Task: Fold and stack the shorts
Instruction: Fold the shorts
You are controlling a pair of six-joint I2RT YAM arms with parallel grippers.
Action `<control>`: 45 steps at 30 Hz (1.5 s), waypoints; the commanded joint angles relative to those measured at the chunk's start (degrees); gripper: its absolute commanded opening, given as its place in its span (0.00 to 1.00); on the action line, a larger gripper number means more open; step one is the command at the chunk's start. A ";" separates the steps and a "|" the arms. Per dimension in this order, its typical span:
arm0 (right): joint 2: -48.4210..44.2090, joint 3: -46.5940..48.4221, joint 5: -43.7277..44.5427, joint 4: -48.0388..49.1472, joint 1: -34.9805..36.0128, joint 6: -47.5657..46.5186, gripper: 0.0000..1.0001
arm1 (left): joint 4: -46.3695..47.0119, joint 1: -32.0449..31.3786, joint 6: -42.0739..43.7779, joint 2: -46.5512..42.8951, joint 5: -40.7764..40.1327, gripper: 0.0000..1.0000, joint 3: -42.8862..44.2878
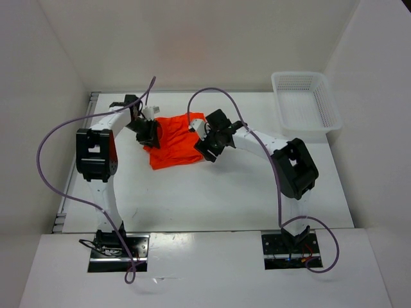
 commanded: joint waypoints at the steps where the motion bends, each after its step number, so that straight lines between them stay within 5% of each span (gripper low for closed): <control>1: 0.15 2.68 -0.07 2.81 1.14 0.82 0.72 | 0.13 2.17 0.12 2.49 3.86 0.35 -1.35; 16: 1.20 6.89 0.55 3.95 3.51 4.69 0.73 | -2.42 4.83 0.12 -4.28 9.05 0.66 11.82; 31: 7.54 8.84 5.80 7.38 7.56 6.27 0.71 | 6.90 -0.63 0.12 8.12 -8.88 0.75 17.11; 35: 8.68 7.44 8.80 8.70 8.79 6.27 0.56 | 7.42 -0.63 0.12 8.64 -8.88 0.62 14.83; 38: 8.68 5.68 11.00 9.84 9.32 6.27 0.35 | 8.04 -0.63 0.12 9.26 -10.46 0.49 14.29; 43: 6.40 1.38 15.13 10.98 9.32 3.64 0.00 | 8.57 0.51 0.12 11.63 -12.31 0.06 16.05; 45: 5.17 0.05 15.66 10.98 9.32 1.62 0.00 | 8.57 1.92 0.12 11.63 -12.31 0.01 16.58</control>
